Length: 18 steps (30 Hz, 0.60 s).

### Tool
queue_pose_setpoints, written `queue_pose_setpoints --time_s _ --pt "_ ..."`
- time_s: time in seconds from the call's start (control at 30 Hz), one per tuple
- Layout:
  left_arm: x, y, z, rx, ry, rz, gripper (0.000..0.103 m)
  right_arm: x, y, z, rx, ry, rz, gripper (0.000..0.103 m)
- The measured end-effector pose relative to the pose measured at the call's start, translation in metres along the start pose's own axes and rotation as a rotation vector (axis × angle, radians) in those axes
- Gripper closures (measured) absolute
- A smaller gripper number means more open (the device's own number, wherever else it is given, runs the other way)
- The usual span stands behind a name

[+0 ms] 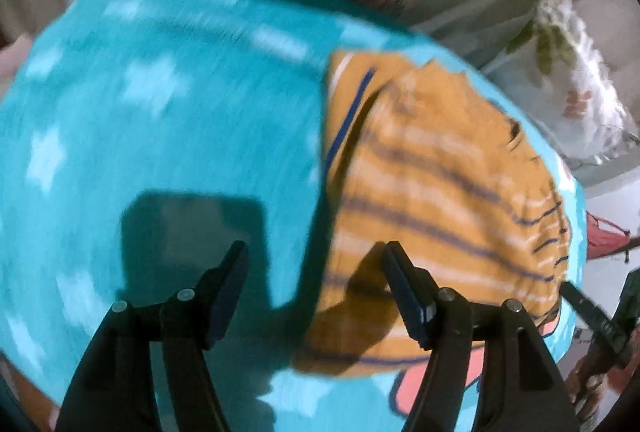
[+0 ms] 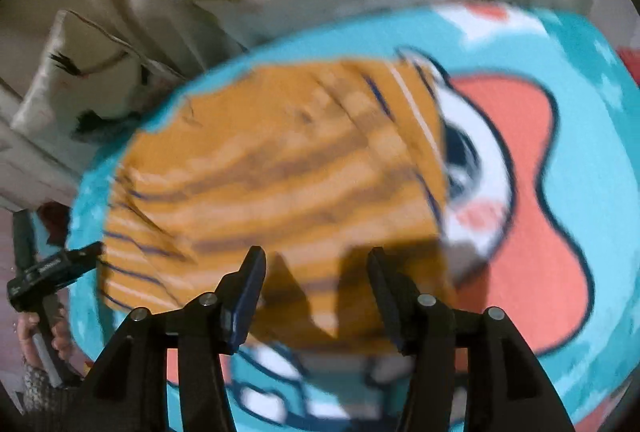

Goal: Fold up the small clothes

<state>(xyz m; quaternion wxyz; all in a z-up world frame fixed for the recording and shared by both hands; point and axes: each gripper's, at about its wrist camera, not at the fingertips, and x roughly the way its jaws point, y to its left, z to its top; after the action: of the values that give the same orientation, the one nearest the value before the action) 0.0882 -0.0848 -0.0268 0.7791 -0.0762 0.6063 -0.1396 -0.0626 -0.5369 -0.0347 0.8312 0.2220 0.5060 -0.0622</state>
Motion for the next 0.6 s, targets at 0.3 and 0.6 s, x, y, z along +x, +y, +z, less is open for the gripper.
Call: queue_pose_setpoints --time_s 0.3,0.6 --pt "-0.027 -0.028 -0.057 -0.016 -0.055 0.060 0.035 -0.022 -0.036 -0.028 0.008 -0.038 -0.040 0.043" --pt "-0.046 -0.083 -0.115 0.079 -0.120 0.145 0.034 -0.048 -0.058 -0.063 0.005 -0.052 -0.012 0.043"
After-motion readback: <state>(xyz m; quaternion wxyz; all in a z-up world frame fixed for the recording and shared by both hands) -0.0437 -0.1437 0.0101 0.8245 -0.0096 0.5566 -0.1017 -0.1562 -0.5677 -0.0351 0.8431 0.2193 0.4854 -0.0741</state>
